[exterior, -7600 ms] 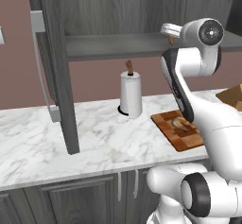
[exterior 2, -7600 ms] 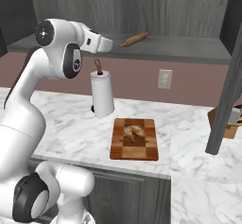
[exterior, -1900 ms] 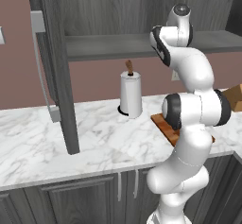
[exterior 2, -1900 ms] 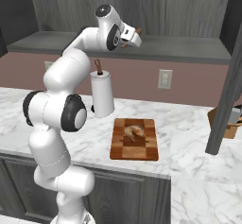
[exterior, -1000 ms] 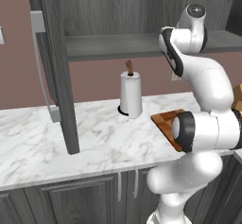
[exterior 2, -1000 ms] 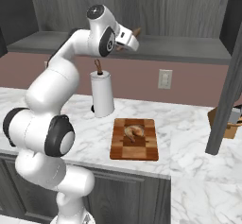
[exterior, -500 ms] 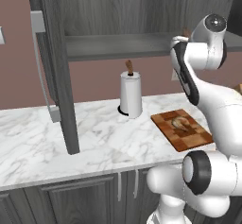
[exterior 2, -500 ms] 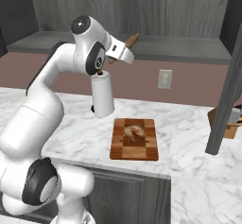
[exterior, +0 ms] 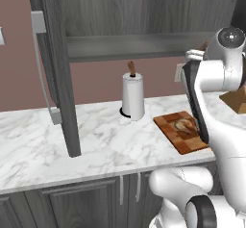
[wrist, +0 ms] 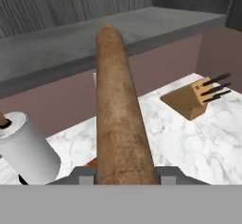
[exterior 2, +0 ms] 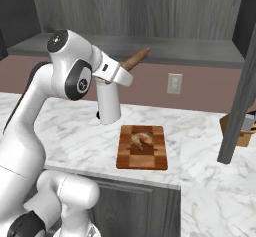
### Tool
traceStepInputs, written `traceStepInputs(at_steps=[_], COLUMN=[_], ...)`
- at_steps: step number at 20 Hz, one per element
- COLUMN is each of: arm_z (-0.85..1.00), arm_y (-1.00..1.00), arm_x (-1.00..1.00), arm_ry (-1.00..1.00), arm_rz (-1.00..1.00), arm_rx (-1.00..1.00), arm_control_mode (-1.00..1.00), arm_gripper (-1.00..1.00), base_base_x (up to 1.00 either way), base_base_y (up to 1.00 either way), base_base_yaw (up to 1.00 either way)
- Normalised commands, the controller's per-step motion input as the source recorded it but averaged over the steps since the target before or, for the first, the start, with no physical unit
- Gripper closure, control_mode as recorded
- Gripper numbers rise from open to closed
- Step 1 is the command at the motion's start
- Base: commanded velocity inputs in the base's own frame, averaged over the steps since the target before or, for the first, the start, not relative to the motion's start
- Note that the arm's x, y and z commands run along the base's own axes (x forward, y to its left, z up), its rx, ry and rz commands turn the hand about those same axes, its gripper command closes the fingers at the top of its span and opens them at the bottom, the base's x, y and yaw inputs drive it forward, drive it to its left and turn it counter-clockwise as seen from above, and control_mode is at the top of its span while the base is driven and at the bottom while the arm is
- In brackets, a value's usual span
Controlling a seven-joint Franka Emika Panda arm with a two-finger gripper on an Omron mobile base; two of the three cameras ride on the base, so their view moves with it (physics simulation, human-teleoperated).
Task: Open the cabinet, retrieve the rolling pin, and place it next to the meat on the cutting board to prepare for tenderizing.
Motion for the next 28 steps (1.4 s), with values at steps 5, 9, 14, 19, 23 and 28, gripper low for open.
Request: traceStepInputs(at_steps=[5,9,14,19,23,28], arm_z=[-0.33,-0.43,-0.49,-0.44,-0.54,-0.49], arm_y=[0.00,-0.07,-0.08,-0.03,-0.02,-0.03], arm_x=[-0.53,-0.39,-0.24,-0.05,-0.09,-0.17], arm_ry=[0.12,0.15,0.14,0.05,0.03,0.00], arm_rz=[-0.19,-0.15,-0.07,-0.01,-0.01,-0.03], arm_rx=[-0.01,0.01,0.05,0.09,0.08,0.06], arm_control_mode=[-1.00,-1.00,-1.00,-1.00,-1.00,-1.00], arm_gripper=[1.00,1.00,1.00,1.00,1.00,1.00], base_base_x=[0.00,0.00,0.00,0.00,0.00,0.00], base_base_y=[0.00,0.00,0.00,0.00,0.00,0.00], base_base_yaw=[0.00,0.00,0.00,0.00,0.00,0.00])
